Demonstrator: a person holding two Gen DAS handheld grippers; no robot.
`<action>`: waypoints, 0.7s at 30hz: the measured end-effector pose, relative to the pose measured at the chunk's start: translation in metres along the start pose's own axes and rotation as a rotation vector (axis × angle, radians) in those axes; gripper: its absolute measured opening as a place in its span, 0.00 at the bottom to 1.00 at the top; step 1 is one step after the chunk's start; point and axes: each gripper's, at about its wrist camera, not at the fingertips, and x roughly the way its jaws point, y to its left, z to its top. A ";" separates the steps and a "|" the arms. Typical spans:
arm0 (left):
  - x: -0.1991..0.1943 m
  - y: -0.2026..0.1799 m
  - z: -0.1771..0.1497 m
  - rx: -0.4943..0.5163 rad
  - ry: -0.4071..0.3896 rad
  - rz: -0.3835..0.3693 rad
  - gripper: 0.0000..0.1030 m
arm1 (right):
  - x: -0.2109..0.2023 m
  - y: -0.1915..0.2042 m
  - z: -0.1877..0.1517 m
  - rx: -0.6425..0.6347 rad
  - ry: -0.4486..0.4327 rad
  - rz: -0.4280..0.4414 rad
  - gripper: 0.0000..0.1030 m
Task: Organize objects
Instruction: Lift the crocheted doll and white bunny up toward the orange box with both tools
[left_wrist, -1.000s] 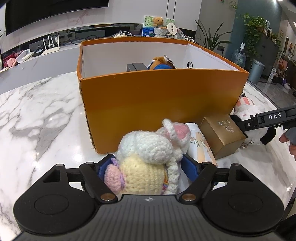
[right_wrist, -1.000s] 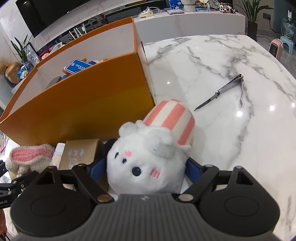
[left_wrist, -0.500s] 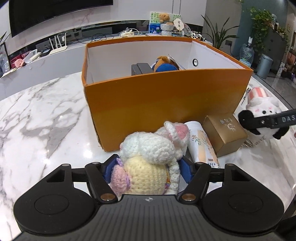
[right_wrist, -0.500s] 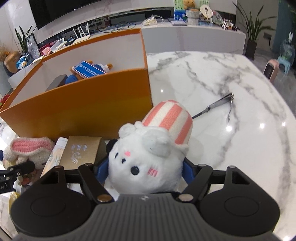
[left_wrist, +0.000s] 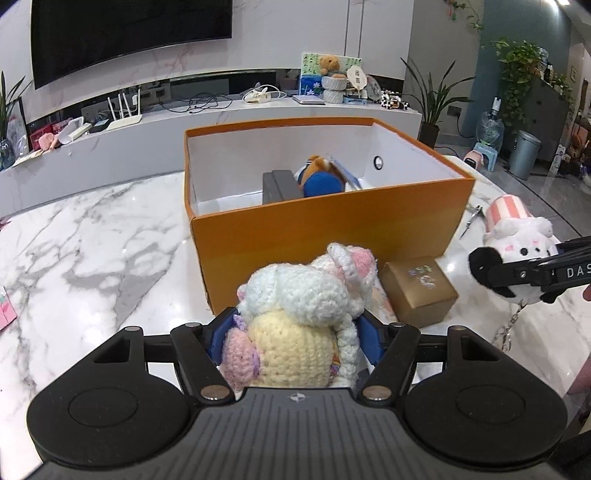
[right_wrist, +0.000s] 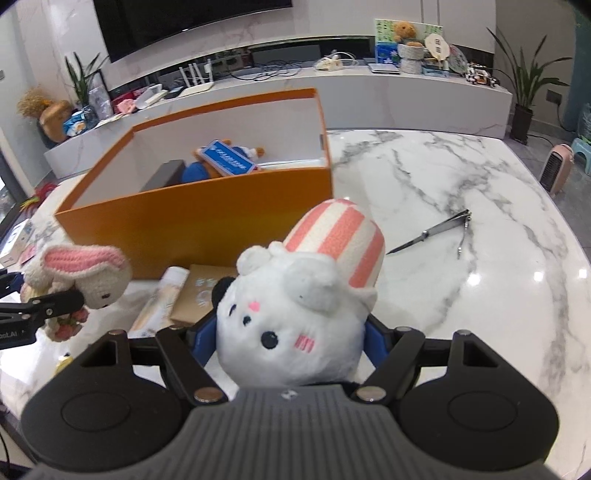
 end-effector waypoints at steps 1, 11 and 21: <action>-0.001 -0.002 0.000 0.002 0.000 -0.001 0.76 | -0.002 0.003 0.000 -0.006 0.001 0.009 0.75; -0.021 -0.014 0.010 -0.013 -0.033 0.017 0.76 | -0.024 0.036 -0.002 -0.090 -0.022 0.076 0.75; -0.035 0.000 0.066 -0.072 -0.140 0.063 0.76 | -0.048 0.055 0.053 -0.119 -0.124 0.132 0.75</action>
